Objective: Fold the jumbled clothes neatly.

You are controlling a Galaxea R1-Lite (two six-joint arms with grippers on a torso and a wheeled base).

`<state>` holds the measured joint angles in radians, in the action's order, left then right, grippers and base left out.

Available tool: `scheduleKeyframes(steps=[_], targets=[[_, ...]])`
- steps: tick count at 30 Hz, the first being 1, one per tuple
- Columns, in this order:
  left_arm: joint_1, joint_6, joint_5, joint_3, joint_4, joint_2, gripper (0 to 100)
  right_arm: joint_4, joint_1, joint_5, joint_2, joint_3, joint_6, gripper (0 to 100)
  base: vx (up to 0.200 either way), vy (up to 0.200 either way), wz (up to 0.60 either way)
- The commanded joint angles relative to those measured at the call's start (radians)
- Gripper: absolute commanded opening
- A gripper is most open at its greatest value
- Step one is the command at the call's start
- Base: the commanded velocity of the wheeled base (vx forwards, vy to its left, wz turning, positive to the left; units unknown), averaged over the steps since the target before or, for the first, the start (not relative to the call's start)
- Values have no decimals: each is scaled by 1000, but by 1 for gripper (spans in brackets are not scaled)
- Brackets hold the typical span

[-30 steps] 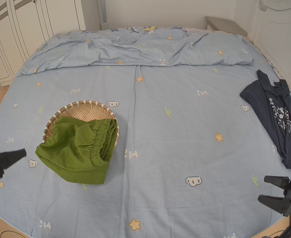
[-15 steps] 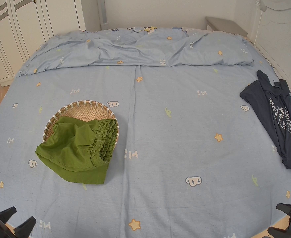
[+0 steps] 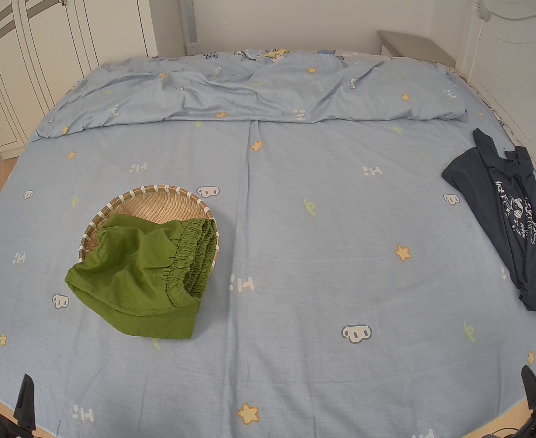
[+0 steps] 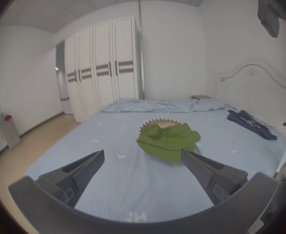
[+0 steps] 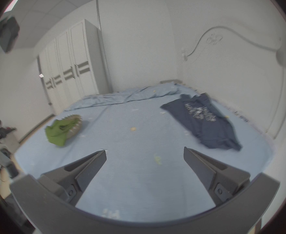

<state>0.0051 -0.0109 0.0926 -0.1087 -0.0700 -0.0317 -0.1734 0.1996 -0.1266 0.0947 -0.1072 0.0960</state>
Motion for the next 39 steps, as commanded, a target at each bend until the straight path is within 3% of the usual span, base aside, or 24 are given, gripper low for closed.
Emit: scheduleKeyframes(steps=[1,4,6,7,10,13,20,25,32,33,34,35,36,39], targets=[[-4,-78,52,93,102,32,100,-12,-49,-114,5,-5,-111,100,0,0,0],[-4,-98,-28,98,107,27,100,-12,-166,-107,51,-5,-124,100,0,0,0],[-4,-104,-63,106,102,27,100,-11,-203,-99,42,-5,-134,100,0,0,0],[-2,-103,-100,109,111,27,100,-3,-235,-57,-13,1,-147,100,0,0,0],[-4,-63,-86,109,111,27,100,12,-201,-8,-95,12,-145,100,0,0,0],[-5,48,-47,109,67,27,100,74,-200,4,-95,44,-125,100,0,0,0],[-5,32,-43,109,75,27,100,124,-200,47,-95,64,-67,100,0,0,0],[-5,32,-43,109,75,27,100,126,-198,183,-95,69,-5,100,0,0,0],[-5,32,-43,109,75,27,100,135,-201,177,-95,70,-5,100,0,0,0],[-5,32,-43,109,75,27,100,164,-201,294,-95,83,-61,100,0,0,0],[-5,32,-43,109,75,27,100,166,-201,300,-95,83,-64,100,0,0,0],[-5,32,-43,109,75,27,100,224,-201,456,-95,104,-133,100,0,0,0],[-5,32,-43,109,75,27,100,241,-200,519,-95,107,-174,100,0,0,0],[-5,32,-43,109,75,27,100,241,-203,535,-95,106,-173,100,0,0,0]])
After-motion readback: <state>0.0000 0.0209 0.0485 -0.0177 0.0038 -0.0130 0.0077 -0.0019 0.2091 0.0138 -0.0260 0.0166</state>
